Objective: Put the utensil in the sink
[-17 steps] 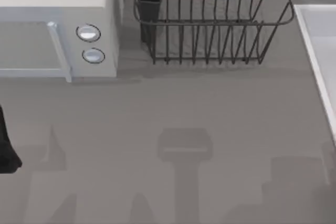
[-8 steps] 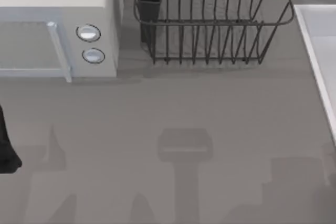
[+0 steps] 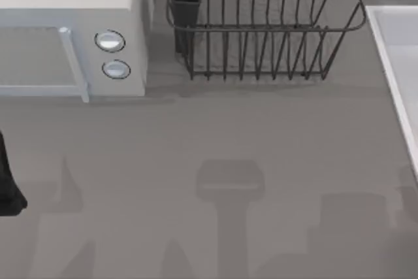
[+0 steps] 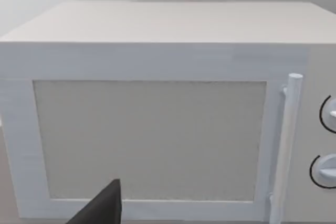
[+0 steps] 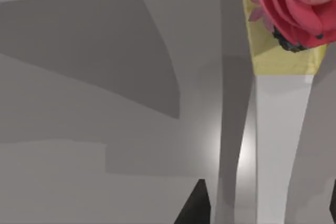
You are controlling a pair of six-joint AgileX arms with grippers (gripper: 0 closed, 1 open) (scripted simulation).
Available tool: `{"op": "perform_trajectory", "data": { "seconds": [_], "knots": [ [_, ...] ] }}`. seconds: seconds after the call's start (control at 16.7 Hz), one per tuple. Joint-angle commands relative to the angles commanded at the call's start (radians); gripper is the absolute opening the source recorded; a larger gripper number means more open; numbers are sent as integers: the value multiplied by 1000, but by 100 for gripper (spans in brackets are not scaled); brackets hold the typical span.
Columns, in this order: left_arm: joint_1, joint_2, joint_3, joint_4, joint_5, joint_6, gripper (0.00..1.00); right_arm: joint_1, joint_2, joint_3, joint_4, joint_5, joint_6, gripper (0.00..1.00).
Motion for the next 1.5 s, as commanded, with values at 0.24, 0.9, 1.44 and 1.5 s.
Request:
{"op": "perform_trajectory", "data": {
  "seconds": [0.24, 0.9, 1.44, 1.5],
  "knots": [
    [0, 0, 0, 0, 0, 0, 100, 0, -71, 117, -212, -1, -5, 0],
    [0, 0, 0, 0, 0, 0, 100, 2, -96, 228, -354, 0, -6, 0],
    [0, 0, 0, 0, 0, 0, 100, 1, 406, 884, -564, 5, -44, 0],
    [0, 0, 0, 0, 0, 0, 100, 0, 482, 997, -596, 5, -45, 0]
  ]
}}
